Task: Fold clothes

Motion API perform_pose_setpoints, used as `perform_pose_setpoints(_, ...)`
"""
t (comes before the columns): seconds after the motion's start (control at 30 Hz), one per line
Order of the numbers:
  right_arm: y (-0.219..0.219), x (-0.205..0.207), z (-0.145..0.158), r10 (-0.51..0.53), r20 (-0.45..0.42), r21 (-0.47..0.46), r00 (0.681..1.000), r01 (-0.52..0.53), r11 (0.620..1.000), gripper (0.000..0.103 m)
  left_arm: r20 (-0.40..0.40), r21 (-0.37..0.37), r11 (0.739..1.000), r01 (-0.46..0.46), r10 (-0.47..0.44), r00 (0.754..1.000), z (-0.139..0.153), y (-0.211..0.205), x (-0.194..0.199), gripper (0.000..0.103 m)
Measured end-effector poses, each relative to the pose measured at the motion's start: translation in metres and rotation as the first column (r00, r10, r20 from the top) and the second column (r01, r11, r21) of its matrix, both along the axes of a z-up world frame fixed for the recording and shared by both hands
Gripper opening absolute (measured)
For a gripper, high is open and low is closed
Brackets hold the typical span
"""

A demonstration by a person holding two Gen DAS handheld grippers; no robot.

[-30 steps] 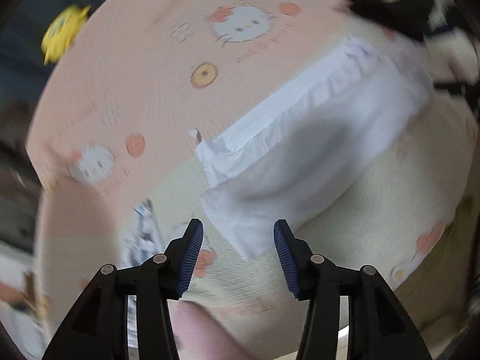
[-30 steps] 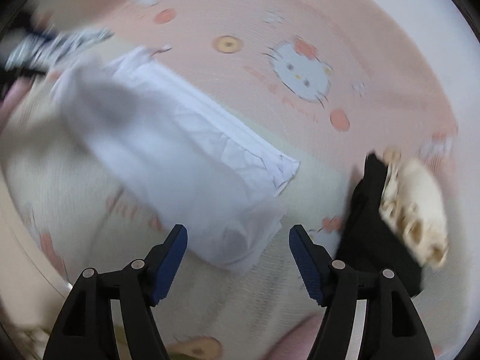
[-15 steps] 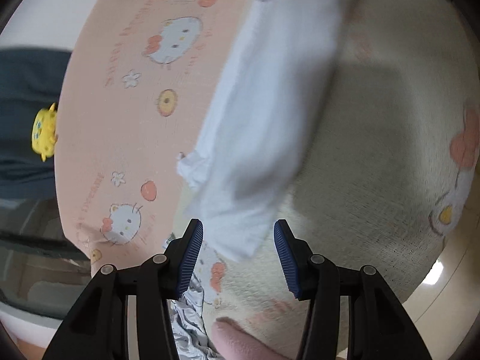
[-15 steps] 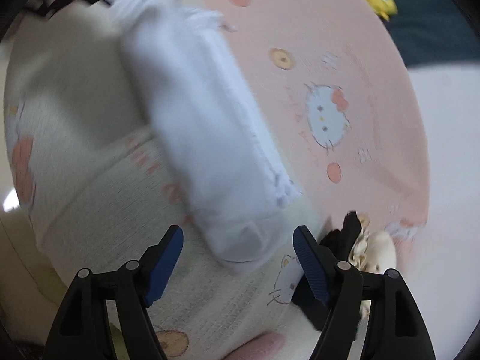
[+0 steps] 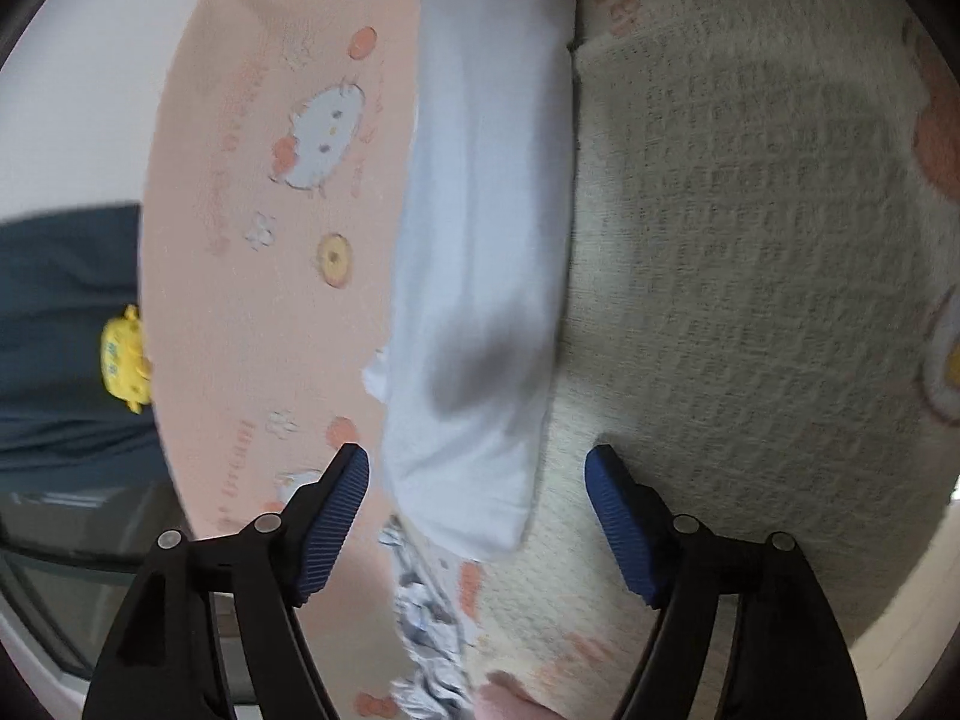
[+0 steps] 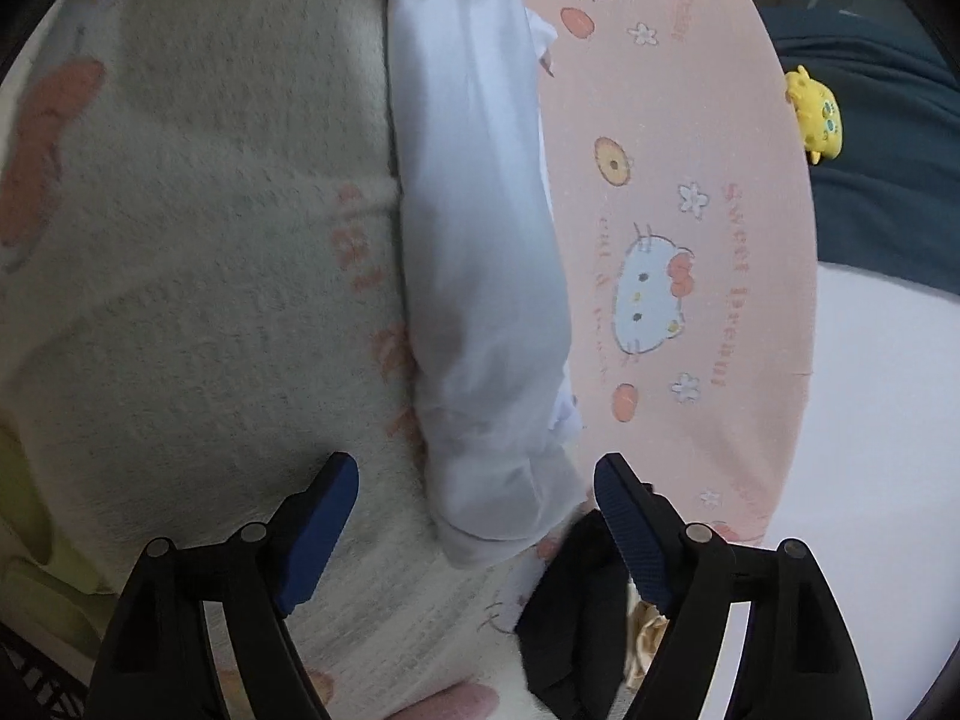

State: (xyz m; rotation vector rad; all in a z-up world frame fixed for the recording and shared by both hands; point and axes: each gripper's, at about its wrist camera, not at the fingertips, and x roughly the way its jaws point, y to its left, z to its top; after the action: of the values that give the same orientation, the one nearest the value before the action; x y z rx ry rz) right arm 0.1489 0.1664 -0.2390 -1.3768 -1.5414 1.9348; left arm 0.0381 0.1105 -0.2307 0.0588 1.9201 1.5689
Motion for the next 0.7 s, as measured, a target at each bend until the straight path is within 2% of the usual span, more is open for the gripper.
perform_pose_setpoints(0.27,0.002,-0.024,0.003,0.036,-0.034,-0.012,0.999,-0.036,0.999,0.081,0.018,0.032,0.999,-0.017,0.017,1.000,0.003,0.027,-0.006,0.076)
perform_pose_setpoints(0.4,-0.002,-0.039,0.002,0.117,-0.058,0.033,0.991,-0.115,0.993,0.081,-0.020,0.048,0.998,0.032,-0.031,0.999,-0.003,0.040,0.000,0.076)
perform_pose_setpoints(0.47,0.001,-0.047,0.003,0.119,-0.057,0.032,0.991,-0.117,0.993,0.081,-0.033,0.049,0.998,0.036,-0.034,0.999,-0.003,0.044,0.002,0.076)
perform_pose_setpoints(0.57,0.008,-0.052,0.006,0.078,-0.066,0.008,0.995,-0.077,0.997,0.083,-0.013,0.053,0.999,0.008,-0.008,1.000,-0.002,0.041,-0.002,0.076)
perform_pose_setpoints(0.7,0.015,-0.038,0.004,0.081,-0.065,0.065,0.995,-0.077,0.995,0.085,-0.070,0.026,0.999,0.039,-0.037,0.997,-0.005,0.016,-0.005,0.076)
